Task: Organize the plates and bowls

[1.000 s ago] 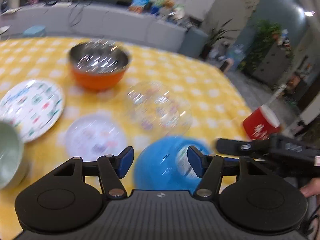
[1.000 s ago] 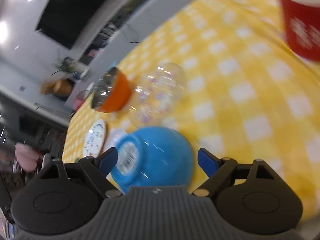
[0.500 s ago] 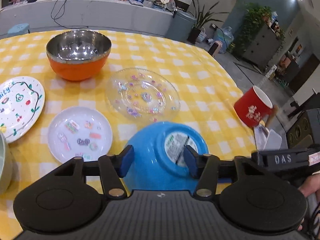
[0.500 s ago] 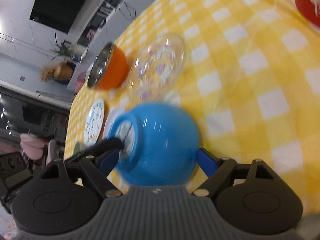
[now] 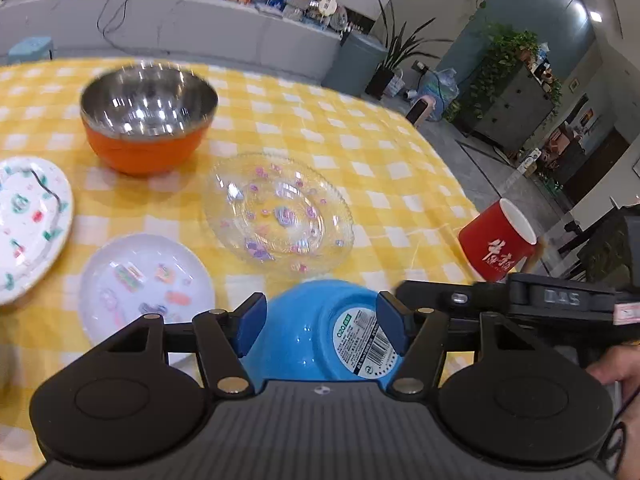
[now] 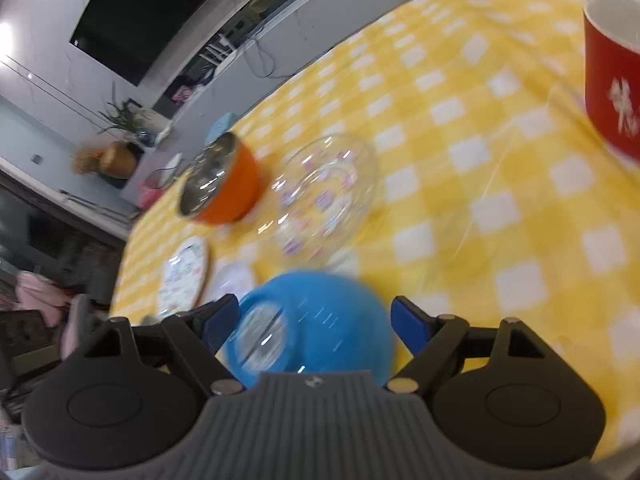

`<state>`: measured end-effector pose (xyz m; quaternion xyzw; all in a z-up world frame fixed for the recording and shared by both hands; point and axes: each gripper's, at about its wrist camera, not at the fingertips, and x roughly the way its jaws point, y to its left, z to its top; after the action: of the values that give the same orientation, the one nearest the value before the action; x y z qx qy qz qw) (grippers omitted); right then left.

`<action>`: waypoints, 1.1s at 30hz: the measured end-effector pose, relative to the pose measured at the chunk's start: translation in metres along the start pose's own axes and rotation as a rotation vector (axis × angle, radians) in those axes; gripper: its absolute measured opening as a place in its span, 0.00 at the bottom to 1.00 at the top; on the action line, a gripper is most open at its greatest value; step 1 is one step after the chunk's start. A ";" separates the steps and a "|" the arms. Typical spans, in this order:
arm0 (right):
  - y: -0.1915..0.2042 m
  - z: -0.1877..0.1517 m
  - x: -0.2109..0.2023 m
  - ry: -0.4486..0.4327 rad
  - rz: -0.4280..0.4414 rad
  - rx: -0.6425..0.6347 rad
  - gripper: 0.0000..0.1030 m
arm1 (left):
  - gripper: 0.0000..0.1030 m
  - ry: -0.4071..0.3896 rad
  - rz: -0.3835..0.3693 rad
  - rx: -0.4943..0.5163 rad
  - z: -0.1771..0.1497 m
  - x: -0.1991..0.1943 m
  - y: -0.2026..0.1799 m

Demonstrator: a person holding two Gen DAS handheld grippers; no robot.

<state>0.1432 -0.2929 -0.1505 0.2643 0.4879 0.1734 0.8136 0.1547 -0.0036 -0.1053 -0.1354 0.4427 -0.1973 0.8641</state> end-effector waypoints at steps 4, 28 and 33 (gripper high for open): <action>-0.022 0.001 0.020 0.025 0.080 0.104 0.80 | 0.70 -0.020 0.001 -0.034 -0.001 0.003 0.009; -0.034 -0.051 -0.017 0.151 0.083 0.236 0.82 | 0.78 0.169 -0.089 -0.201 -0.042 -0.015 0.013; -0.032 -0.055 -0.020 0.144 0.085 0.223 0.82 | 0.80 0.171 -0.073 -0.261 -0.060 -0.034 0.024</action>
<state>0.0857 -0.3148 -0.1766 0.3605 0.5496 0.1708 0.7340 0.0929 0.0298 -0.1255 -0.2451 0.5312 -0.1800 0.7908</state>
